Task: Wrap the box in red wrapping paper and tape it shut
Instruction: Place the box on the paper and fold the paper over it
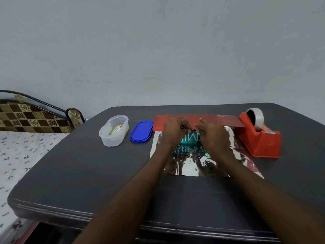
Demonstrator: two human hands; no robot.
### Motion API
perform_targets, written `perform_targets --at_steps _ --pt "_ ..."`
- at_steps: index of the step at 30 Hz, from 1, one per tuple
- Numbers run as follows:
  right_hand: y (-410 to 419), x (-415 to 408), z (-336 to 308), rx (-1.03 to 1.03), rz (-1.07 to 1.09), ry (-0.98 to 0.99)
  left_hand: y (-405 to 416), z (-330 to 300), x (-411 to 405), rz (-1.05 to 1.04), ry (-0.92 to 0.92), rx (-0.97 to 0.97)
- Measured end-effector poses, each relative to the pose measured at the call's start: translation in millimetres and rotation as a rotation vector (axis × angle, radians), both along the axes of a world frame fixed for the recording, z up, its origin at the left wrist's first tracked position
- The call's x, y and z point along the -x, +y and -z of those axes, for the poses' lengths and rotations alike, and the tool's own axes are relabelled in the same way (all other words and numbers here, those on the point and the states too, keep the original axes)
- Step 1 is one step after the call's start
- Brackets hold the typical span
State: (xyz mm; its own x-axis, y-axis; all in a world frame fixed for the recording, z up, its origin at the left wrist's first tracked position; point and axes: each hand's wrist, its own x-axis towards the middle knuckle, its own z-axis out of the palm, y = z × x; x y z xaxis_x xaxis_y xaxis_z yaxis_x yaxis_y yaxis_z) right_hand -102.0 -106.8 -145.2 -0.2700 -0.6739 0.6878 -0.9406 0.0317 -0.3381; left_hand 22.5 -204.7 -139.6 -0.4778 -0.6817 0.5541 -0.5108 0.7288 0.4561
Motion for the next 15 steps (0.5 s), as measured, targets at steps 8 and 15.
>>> perform_targets --at_steps 8,15 --pt "11 13 7 0.060 0.060 -0.080 -3 3 -1 0.028 0.023 -0.015" --pt "26 48 10 0.080 0.132 -0.115 0 1 0 0.030 0.078 -0.064"
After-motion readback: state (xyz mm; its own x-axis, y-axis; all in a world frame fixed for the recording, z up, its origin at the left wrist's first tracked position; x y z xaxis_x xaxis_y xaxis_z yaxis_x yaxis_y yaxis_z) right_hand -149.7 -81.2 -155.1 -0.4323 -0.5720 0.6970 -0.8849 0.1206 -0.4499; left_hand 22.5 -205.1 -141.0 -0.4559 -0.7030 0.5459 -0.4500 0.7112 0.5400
